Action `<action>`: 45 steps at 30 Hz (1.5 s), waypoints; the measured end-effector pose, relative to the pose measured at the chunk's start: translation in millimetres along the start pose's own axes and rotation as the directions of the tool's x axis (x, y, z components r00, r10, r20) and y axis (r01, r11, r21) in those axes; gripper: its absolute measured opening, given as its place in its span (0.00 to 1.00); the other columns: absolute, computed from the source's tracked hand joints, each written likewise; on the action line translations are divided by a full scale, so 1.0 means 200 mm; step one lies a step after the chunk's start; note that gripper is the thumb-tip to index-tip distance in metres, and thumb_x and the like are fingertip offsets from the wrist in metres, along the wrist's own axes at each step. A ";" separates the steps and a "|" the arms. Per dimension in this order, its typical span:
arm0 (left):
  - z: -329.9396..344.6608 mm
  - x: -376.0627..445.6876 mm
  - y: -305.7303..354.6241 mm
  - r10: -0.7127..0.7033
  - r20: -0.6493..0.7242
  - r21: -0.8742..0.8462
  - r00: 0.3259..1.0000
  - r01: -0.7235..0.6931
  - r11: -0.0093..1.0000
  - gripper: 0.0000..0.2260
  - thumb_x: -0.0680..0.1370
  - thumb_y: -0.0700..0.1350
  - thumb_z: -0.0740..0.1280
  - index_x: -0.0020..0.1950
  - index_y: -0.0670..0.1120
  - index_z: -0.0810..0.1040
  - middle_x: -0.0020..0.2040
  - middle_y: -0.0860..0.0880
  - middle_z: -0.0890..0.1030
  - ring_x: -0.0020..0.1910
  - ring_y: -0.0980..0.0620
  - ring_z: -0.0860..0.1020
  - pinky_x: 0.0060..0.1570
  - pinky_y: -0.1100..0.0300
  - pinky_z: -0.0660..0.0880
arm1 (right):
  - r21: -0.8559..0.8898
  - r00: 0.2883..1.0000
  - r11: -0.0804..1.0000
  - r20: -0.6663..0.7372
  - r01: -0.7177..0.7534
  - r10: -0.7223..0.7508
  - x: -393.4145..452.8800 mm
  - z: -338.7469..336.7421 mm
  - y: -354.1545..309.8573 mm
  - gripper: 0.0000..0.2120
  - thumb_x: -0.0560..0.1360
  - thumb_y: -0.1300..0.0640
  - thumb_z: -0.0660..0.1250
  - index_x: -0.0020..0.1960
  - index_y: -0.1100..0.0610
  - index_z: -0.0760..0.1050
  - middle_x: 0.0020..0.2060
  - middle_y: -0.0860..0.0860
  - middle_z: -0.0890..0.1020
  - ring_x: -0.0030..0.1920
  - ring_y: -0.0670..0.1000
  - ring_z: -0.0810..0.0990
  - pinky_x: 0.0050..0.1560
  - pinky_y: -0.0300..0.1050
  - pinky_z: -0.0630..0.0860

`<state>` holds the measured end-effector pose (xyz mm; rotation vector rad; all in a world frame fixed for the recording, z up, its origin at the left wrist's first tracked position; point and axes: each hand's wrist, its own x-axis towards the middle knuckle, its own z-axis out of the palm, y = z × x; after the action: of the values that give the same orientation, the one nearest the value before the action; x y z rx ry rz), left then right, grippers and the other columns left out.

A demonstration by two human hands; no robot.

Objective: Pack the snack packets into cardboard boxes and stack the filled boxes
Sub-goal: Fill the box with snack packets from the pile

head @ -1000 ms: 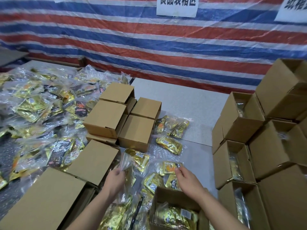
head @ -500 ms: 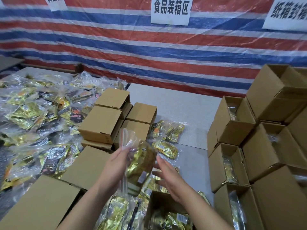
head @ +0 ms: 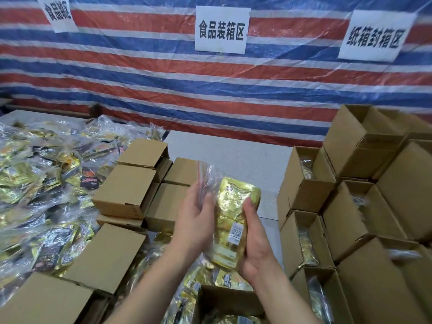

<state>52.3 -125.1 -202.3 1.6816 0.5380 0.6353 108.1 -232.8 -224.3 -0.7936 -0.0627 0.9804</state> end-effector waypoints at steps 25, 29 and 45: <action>-0.11 -0.05 -0.49 -0.425 0.610 0.602 0.669 -0.042 0.797 0.29 0.81 0.65 0.56 0.80 0.57 0.58 0.79 0.54 0.63 0.75 0.54 0.64 0.73 0.56 0.61 | -0.634 0.974 0.755 -0.013 0.166 -0.226 -0.32 -0.34 -0.25 0.26 0.57 0.41 0.81 0.54 0.41 0.83 0.47 0.49 0.86 0.47 0.50 0.86 0.43 0.43 0.82; -0.15 -0.23 -0.80 -0.565 0.592 0.663 0.574 0.050 0.747 0.25 0.84 0.60 0.53 0.80 0.53 0.60 0.79 0.52 0.62 0.77 0.53 0.61 0.74 0.59 0.57 | -0.972 0.995 0.218 0.092 0.084 0.027 -0.27 -0.35 -0.07 0.32 0.62 0.35 0.75 0.62 0.21 0.65 0.59 0.30 0.78 0.58 0.35 0.78 0.60 0.37 0.76; -0.10 -0.40 -1.01 -0.502 0.436 0.435 0.747 0.314 0.844 0.14 0.86 0.53 0.53 0.53 0.53 0.78 0.49 0.53 0.81 0.49 0.58 0.79 0.44 0.71 0.70 | -0.915 0.812 -0.391 -0.304 -0.102 0.499 -0.01 -0.65 0.52 0.39 0.73 0.38 0.71 0.78 0.51 0.62 0.71 0.50 0.73 0.68 0.53 0.73 0.69 0.49 0.70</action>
<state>-22.0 -124.1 -407.3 1.8712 0.6043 -0.2856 82.0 -277.2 -381.7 -2.4465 -1.1668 1.5473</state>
